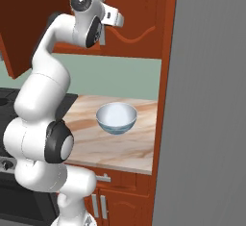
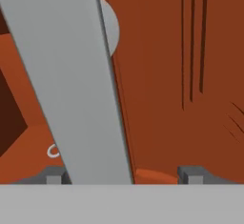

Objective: Open the cabinet and setup a tea strainer by placing it in the bowl upright.

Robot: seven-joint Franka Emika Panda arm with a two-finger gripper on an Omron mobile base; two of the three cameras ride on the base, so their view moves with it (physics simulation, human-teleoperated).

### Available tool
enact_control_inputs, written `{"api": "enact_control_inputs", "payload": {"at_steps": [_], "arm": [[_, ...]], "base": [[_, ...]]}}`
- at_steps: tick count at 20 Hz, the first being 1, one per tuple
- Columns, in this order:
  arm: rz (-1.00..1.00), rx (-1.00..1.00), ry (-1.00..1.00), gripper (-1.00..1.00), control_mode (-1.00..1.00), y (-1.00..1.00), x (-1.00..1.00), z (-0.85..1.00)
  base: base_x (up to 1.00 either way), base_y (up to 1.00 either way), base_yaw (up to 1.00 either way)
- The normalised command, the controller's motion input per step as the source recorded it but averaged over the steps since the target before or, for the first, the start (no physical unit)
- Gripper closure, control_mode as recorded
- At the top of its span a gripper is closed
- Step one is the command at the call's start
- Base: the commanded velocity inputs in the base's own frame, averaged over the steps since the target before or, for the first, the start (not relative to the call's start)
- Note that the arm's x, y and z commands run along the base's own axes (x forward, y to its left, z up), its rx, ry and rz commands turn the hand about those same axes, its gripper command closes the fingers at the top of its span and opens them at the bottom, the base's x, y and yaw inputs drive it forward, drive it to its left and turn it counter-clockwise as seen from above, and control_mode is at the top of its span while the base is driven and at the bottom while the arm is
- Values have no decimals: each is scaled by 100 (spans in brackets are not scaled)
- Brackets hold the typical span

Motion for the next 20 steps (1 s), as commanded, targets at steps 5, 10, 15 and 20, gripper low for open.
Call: {"api": "enact_control_inputs", "payload": {"at_steps": [5, 10, 15, 20], "arm": [[1, 0, 0, 100, -100, 0, 10, 0], [0, 0, 0, 100, -100, 2, 5, 0], [0, 0, -11, 100, -100, 0, -30, 8], [0, 0, -20, 100, -100, -6, -55, 21]], "base": [[0, 0, 0], [0, 0, 0], [0, 0, 0], [0, 0, 0]]}}
